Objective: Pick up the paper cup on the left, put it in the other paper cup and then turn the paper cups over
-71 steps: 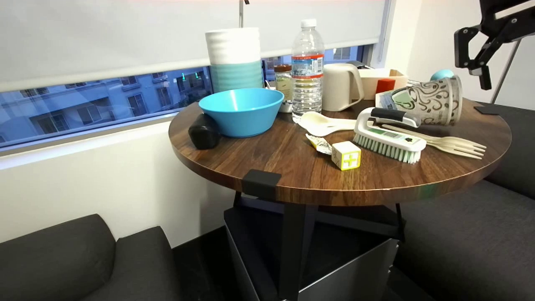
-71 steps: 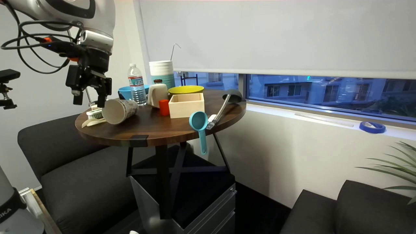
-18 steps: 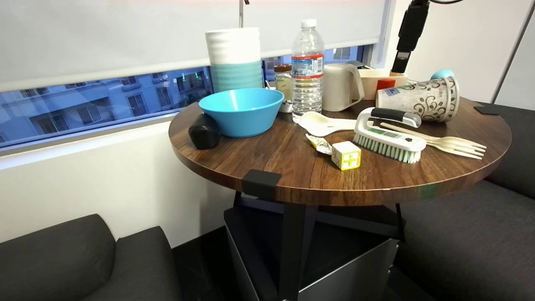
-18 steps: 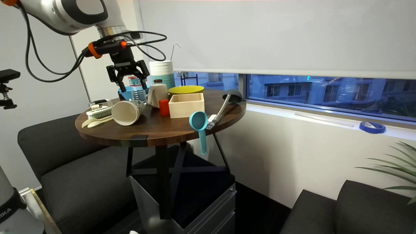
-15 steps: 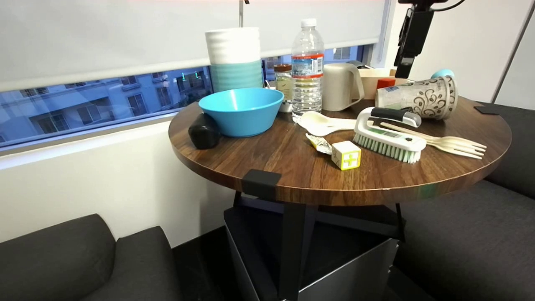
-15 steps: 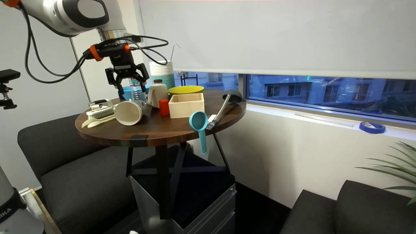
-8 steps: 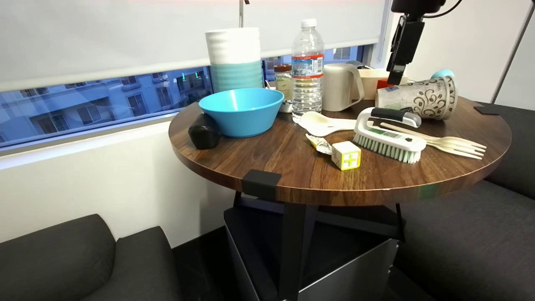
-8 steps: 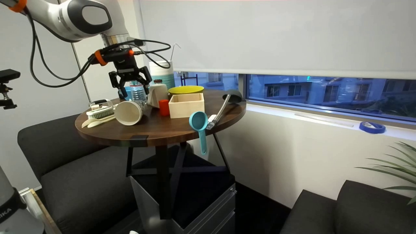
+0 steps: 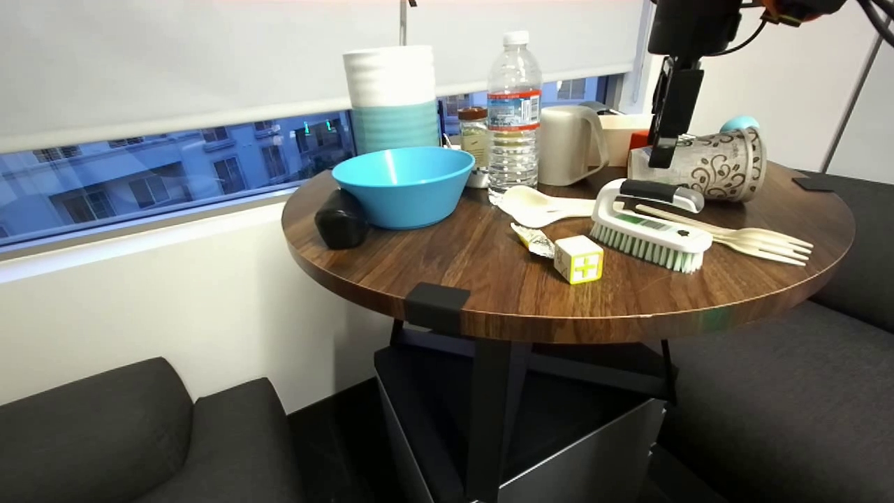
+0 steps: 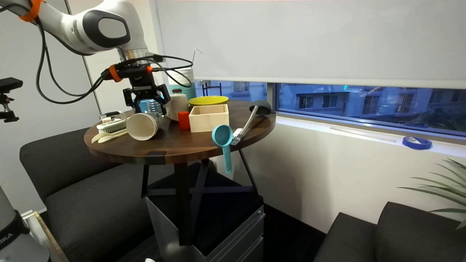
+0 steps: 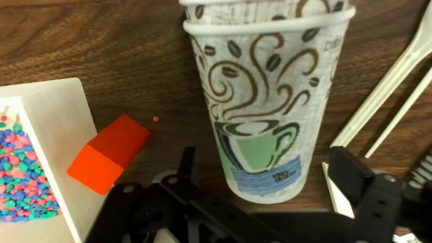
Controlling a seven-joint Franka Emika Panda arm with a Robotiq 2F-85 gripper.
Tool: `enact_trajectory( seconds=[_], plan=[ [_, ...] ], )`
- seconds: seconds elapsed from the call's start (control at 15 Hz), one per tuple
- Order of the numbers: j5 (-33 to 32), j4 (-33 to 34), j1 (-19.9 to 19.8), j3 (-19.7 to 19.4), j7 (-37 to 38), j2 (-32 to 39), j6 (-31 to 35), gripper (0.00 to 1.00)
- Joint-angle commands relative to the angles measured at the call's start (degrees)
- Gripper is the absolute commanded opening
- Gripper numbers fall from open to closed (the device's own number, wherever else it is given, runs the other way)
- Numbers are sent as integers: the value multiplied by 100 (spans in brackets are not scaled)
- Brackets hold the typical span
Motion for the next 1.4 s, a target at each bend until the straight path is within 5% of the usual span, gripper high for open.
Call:
enact_trajectory(
  seconds=[0.0, 0.4, 0.87, 1.33],
  plan=[
    [149, -18, -11, -1, -76, 122, -62, 100],
    [59, -46, -84, 5, -99, 192, -326, 100],
    [180, -205, -132, -101, -176, -48, -311, 48],
    [354, -722, -137, -332, -115, -750, 376, 38]
  ],
)
